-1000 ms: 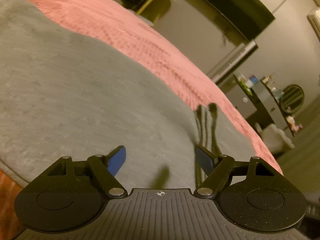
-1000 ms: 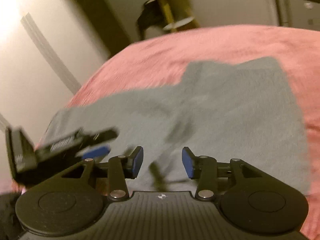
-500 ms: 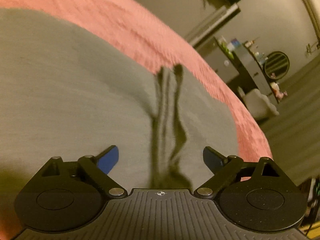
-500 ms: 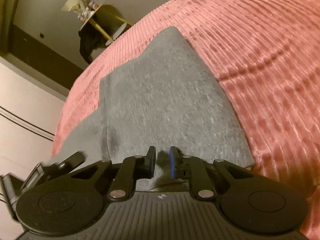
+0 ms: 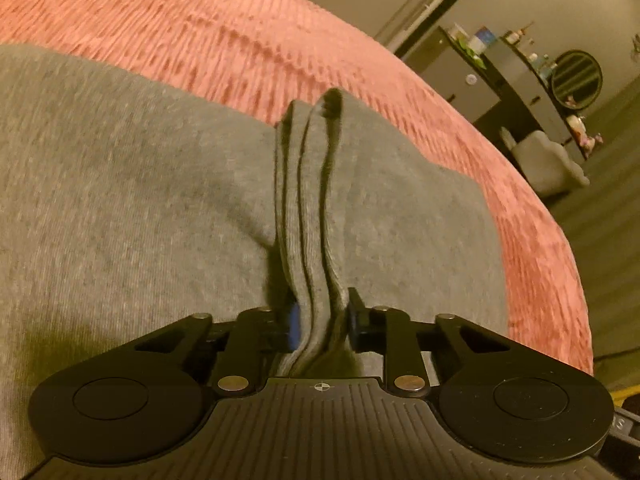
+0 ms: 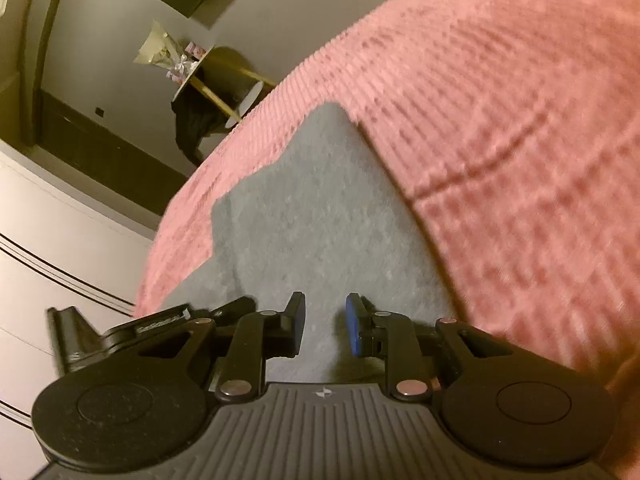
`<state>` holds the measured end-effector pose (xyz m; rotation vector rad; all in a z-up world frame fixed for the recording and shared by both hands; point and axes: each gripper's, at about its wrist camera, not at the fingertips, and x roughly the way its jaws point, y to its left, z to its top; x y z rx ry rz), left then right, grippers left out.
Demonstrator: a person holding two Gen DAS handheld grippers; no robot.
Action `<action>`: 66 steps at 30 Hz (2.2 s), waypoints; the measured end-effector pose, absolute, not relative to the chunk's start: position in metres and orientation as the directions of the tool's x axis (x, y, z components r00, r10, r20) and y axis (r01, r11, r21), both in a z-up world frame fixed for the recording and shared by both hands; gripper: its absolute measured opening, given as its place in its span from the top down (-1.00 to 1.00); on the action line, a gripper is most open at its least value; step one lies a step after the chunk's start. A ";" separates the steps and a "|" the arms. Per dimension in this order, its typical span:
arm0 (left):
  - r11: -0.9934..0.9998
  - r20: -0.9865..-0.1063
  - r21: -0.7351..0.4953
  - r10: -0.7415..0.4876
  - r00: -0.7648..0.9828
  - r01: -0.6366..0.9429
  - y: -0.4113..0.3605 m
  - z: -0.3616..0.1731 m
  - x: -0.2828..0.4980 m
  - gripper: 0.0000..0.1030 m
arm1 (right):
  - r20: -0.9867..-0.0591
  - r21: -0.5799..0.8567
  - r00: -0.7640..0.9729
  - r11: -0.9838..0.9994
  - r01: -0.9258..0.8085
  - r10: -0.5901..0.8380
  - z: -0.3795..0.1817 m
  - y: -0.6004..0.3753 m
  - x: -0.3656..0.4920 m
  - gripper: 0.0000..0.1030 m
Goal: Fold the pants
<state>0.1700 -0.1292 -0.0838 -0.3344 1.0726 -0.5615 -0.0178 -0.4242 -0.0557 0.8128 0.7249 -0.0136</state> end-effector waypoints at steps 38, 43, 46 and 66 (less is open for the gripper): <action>0.882 -0.704 -0.390 -0.470 0.532 0.263 -0.014 -0.043 0.129 0.44 | -0.628 0.512 0.747 0.838 0.185 0.218 -0.035 -0.392 -0.012 0.42; 0.857 -0.702 -0.493 -0.494 0.512 0.151 0.010 -0.073 0.131 0.21 | -0.687 0.426 0.705 0.883 0.197 0.174 -0.033 -0.375 0.015 0.48; 0.795 -0.648 -0.596 -0.559 0.517 0.113 0.013 -0.074 0.150 -0.04 | -0.665 0.350 0.737 0.922 0.166 0.119 -0.018 -0.366 0.031 0.48; 0.880 -0.624 -0.400 -0.466 0.628 0.255 -0.020 -0.074 0.179 -0.09 | -0.638 0.216 0.769 0.968 0.127 0.042 -0.050 -0.346 0.101 0.58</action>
